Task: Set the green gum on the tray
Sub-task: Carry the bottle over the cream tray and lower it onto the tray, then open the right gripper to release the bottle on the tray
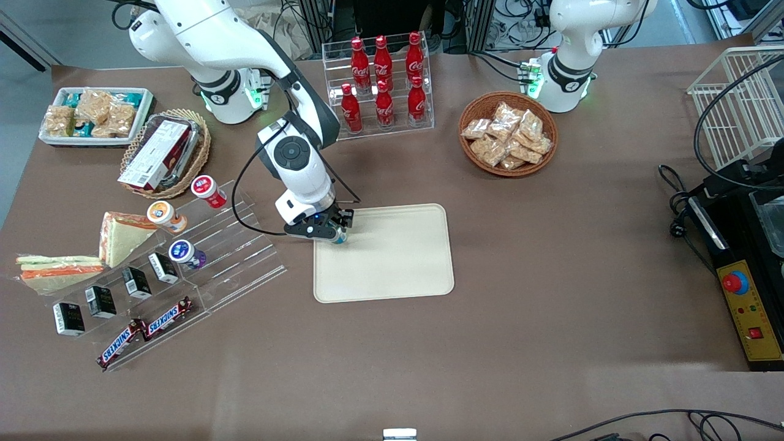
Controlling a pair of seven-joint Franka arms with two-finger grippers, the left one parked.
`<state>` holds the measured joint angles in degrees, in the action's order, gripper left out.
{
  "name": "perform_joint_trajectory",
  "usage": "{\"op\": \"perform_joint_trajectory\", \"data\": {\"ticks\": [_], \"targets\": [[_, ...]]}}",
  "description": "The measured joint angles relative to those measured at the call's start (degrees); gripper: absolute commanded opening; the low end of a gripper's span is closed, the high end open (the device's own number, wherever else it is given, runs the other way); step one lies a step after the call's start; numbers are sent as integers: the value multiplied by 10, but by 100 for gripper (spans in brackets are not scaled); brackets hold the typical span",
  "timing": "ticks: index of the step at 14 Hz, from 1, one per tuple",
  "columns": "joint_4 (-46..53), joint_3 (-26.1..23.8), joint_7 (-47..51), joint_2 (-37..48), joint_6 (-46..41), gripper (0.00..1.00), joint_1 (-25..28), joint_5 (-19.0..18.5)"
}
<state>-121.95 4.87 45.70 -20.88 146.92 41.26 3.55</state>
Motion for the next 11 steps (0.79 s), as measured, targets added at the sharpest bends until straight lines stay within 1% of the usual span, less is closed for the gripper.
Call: {"op": "perform_joint_trajectory", "data": {"ticks": [6, 9, 11], "targets": [[0, 1, 8, -1, 5, 100, 0, 0], [6, 5, -3, 12, 4, 100, -1, 0], [21, 9, -17, 42, -37, 100, -3, -3]]}}
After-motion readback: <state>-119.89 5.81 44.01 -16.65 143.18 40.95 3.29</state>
